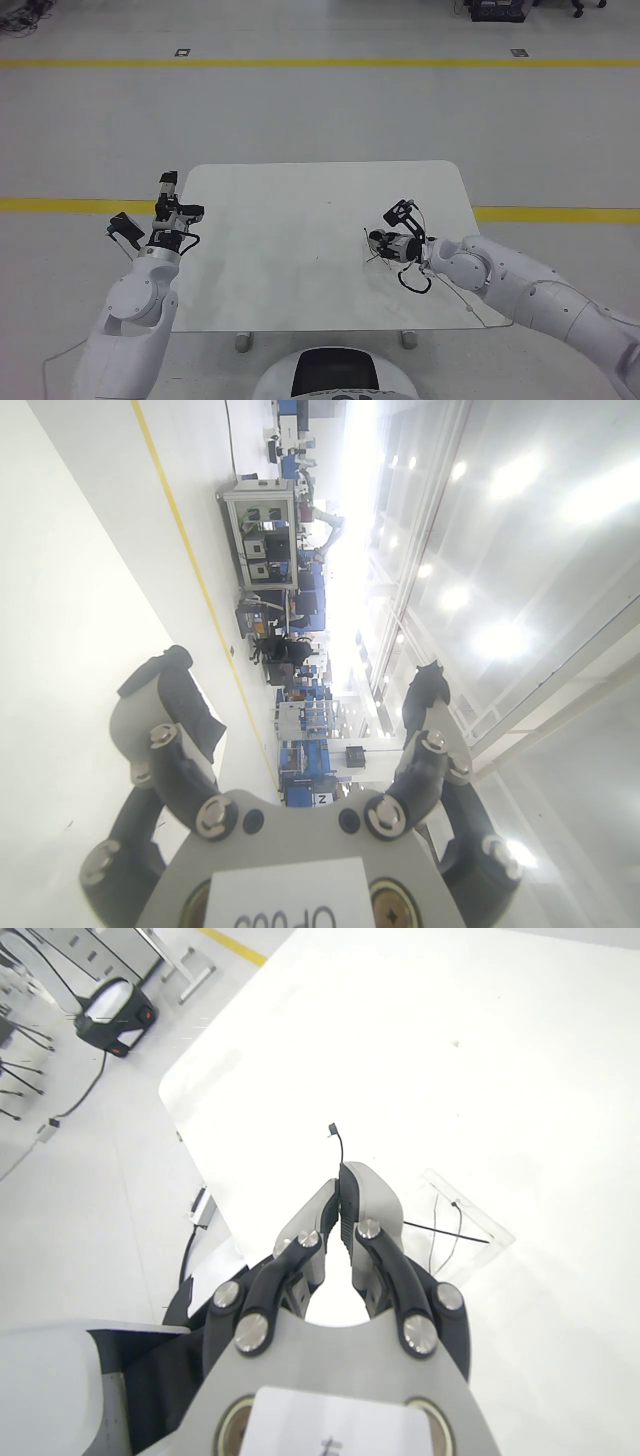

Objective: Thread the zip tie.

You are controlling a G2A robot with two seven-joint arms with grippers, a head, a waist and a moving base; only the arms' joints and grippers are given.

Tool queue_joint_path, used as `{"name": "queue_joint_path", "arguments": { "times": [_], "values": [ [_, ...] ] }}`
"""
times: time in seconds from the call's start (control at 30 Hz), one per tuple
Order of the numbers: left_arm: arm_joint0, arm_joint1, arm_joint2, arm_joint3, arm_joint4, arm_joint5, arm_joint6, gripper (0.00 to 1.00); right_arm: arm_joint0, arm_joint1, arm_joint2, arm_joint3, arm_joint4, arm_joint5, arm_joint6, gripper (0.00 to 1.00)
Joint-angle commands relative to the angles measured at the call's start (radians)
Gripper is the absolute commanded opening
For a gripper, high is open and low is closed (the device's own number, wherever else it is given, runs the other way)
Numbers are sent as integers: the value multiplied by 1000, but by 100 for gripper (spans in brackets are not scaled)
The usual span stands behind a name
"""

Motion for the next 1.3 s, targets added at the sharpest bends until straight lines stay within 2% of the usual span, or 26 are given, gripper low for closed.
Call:
{"name": "queue_joint_path", "arguments": {
  "times": [0.0, 0.13, 0.27, 0.57, 0.7, 0.93, 1.03, 1.27],
  "values": [
    [0, 0, 0, 0, 0, 0, 0, 100, -20, 22, 17, -34, 26, 0, -29, 0],
    [0, 0, 0, 0, 0, 0, 0, 100, -55, 73, 44, -108, 77, 0, -41, 0],
    [0, 0, 0, 0, 0, 0, 0, 100, -65, 114, 64, -165, 132, 0, 8, 0],
    [0, 0, 0, 0, 0, 0, 0, 100, -66, 116, 67, -166, 139, 0, 10, 0],
    [0, 0, 0, 0, 0, 0, 0, 100, -73, 112, 95, -179, 207, 0, 31, 0],
    [0, 0, 0, 0, 0, 0, 0, 100, -57, 101, 166, -185, 375, 0, 224, 0],
    [0, 0, 0, 0, 0, 0, 0, 100, -51, 81, 210, -166, 469, 0, 347, 0],
    [0, 0, 0, 0, 0, 0, 0, 100, -94, 3, 356, -72, 640, 0, 614, 0]
  ]
}}
